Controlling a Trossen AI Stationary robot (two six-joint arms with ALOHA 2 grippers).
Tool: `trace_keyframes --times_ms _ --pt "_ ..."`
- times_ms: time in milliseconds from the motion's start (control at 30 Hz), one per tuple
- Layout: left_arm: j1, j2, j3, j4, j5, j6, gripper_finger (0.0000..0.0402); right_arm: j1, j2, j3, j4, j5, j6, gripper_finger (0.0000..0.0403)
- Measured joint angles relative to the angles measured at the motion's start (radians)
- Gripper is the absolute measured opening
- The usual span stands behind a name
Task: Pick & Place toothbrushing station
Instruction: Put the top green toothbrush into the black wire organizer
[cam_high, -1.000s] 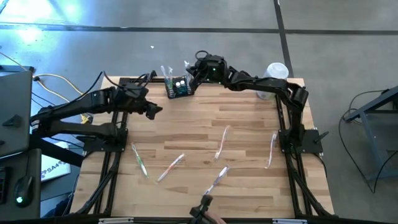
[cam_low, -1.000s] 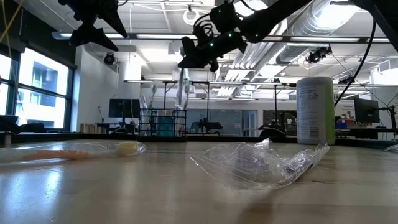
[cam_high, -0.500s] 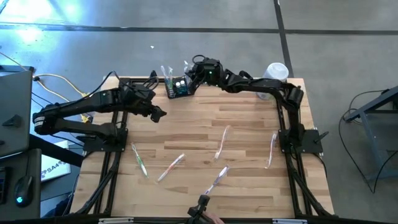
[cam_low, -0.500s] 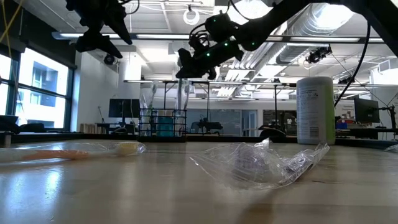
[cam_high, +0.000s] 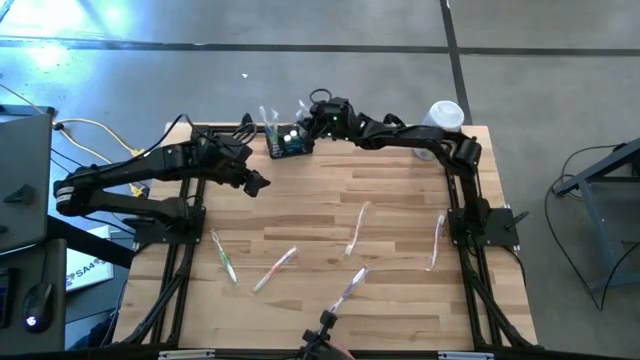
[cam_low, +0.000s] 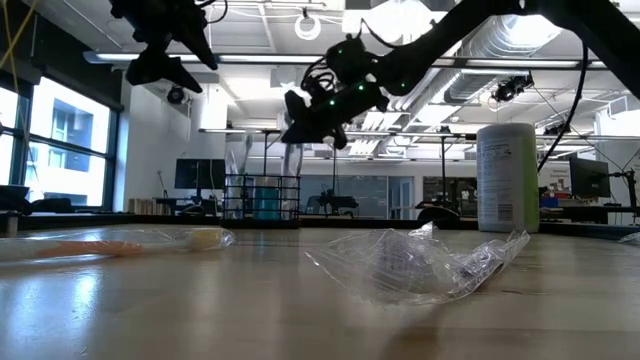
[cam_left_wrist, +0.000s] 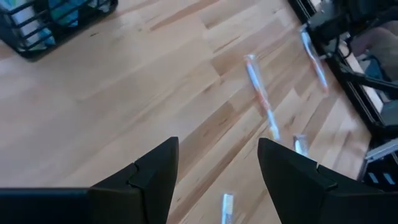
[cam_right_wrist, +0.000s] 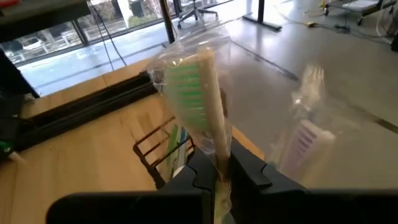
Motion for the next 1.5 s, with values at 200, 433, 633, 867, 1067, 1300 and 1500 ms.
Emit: trace_keyframes --times_ms 200,433,633,867,1067,1300,1500 --pt "0.000 0.000 0.000 0.019 0.016 0.003 0.0216 -0.001 -0.002 0.000 -0.002 0.006 -0.020 0.0013" --pt "0.000 0.000 0.000 0.019 0.016 0.003 0.0216 -0.014 -0.002 0.000 -0.014 0.058 0.014 0.0013" --pt "0.000 0.000 0.000 0.032 0.016 0.000 0.0216 -0.021 0.003 0.000 0.003 0.072 0.000 0.0013" --pt "0.000 0.000 0.000 0.039 0.016 -0.001 0.0216 -0.027 0.045 0.000 0.009 0.052 0.037 0.0013" --pt "0.000 0.000 0.000 0.039 0.017 0.000 0.0216 -0.021 0.045 0.000 0.033 0.069 0.023 0.0013" --pt "0.000 0.000 0.000 0.039 0.017 0.003 0.0216 -0.027 0.045 0.000 0.026 0.047 0.033 0.0014" --pt "0.000 0.000 0.000 0.039 0.018 0.003 0.0216 -0.026 0.045 0.000 0.026 0.048 0.032 0.0042"
